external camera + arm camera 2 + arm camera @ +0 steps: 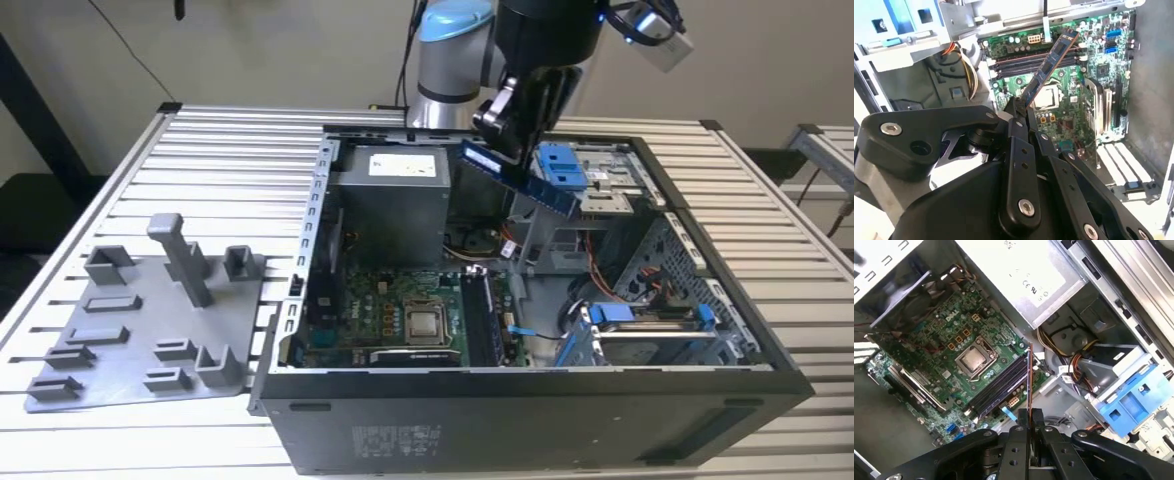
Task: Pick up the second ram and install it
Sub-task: 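Insert the second ram into the second slot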
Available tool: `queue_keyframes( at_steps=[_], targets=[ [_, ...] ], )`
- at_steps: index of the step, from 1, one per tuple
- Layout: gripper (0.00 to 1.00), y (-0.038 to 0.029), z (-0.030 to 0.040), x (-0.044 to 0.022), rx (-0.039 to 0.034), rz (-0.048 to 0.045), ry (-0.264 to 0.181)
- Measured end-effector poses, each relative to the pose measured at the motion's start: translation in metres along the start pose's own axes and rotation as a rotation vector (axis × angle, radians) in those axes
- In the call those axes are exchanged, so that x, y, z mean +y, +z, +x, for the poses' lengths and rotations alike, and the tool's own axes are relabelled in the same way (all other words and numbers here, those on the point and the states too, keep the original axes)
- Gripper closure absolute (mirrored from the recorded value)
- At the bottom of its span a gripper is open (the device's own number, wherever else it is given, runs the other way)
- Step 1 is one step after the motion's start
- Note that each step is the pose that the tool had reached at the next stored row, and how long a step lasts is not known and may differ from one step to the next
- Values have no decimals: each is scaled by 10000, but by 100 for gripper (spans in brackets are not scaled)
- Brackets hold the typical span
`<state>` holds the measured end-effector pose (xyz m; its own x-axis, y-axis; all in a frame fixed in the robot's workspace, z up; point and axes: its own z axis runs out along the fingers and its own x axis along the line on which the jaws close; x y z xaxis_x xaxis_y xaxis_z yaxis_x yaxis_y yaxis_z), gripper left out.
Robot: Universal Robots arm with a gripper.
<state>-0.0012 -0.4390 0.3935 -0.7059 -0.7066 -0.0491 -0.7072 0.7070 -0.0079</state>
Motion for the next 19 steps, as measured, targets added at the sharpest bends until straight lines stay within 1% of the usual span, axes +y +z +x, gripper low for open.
queue_keyframes(
  at_steps=[19],
  targets=[
    [86,10,0,0,70,100,2406]
  ],
)
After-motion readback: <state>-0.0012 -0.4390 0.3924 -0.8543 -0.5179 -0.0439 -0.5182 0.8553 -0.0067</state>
